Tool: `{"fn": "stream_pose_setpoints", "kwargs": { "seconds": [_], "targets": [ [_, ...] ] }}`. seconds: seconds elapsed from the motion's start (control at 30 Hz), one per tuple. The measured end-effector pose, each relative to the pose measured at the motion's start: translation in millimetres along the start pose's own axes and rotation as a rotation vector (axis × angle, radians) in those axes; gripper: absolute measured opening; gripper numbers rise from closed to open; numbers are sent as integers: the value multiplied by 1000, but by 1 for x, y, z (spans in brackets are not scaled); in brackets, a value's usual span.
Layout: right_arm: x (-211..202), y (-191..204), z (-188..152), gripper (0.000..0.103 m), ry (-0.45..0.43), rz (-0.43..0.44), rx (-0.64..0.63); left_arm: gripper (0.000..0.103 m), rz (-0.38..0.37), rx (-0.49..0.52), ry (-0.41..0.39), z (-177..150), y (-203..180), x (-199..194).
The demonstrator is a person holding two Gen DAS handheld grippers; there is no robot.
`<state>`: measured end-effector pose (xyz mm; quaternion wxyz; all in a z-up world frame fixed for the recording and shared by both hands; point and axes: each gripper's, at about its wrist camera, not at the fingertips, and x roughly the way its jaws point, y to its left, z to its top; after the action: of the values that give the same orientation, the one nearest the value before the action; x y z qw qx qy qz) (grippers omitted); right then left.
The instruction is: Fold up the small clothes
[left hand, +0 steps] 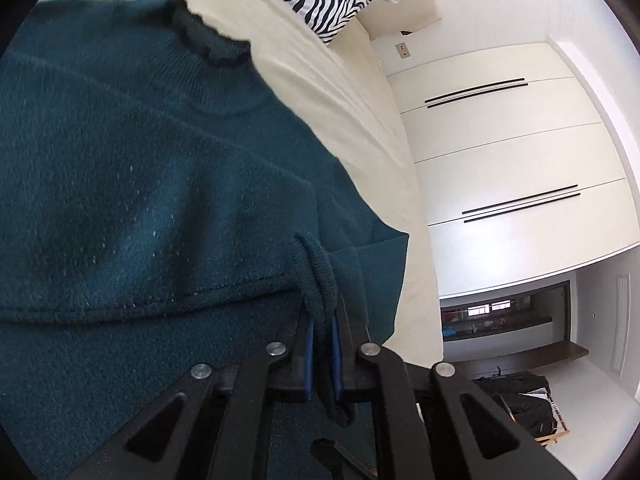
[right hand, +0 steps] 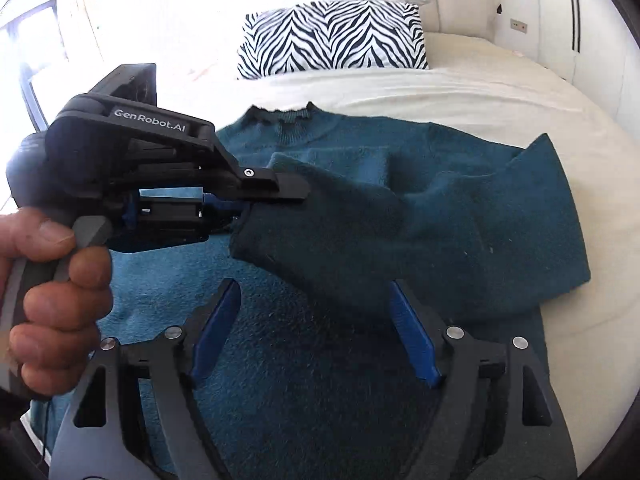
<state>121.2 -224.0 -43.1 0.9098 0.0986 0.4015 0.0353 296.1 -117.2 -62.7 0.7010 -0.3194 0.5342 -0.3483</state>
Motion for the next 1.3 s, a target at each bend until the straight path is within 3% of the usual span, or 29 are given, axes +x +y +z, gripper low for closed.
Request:
{"fn": "stream_pose_setpoints", "kwargs": {
  "seconds": [0.2, 0.3, 0.47, 0.63, 0.77, 0.93, 1.03, 1.13, 1.3],
  "targets": [
    [5, -54, -18, 76, 55, 111, 296, 8, 41, 210, -109, 27, -53, -52],
    [0, -76, -24, 75, 28, 187, 422, 8, 103, 251, -128, 39, -46, -67],
    [-5, -102, -27, 75, 9, 266, 573, 8, 225, 179, -138, 50, 20, -78],
    [2, -125, -14, 75, -14, 312, 685, 8, 279, 101, -127, 49, 78, -68],
    [6, -137, -2, 76, -37, 345, 765, 8, 282, 128, -167, 44, 82, -75],
    [38, -150, 24, 76, -52, 401, 871, 8, 259, 194, -261, 48, 61, -95],
    [50, -164, 36, 76, -122, 429, 941, 8, 233, 209, -290, 47, 57, -102],
    [58, -185, 34, 75, -168, 446, 1037, 8, 244, 188, -287, 44, 68, -102],
    [57, -191, 24, 70, -211, 458, 1036, 8, 228, 50, -314, 41, 103, -102]
  ]
}}
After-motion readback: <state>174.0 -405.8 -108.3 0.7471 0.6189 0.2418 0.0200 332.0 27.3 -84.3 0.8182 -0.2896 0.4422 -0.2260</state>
